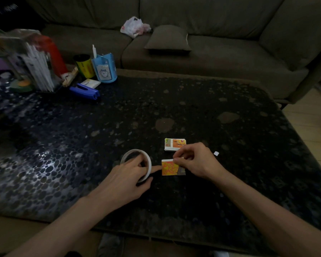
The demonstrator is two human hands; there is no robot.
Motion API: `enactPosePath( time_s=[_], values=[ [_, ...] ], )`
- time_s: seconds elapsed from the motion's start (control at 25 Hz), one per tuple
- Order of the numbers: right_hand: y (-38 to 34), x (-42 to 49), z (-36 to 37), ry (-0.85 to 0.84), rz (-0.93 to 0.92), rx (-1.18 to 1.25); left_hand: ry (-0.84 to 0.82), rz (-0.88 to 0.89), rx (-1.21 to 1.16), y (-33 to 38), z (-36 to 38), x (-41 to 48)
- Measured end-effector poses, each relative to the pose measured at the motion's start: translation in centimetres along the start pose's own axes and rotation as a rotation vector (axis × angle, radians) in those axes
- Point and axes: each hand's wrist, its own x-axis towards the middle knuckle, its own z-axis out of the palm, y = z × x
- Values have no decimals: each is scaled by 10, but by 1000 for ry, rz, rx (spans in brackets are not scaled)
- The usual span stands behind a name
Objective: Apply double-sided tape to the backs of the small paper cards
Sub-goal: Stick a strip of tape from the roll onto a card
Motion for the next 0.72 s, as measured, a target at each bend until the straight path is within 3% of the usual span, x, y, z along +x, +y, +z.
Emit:
enactPosePath(
  time_s=[0.72],
  values=[
    [0,0,10,78,18,-42,-84,-37,104,2,-1,4]
  ],
)
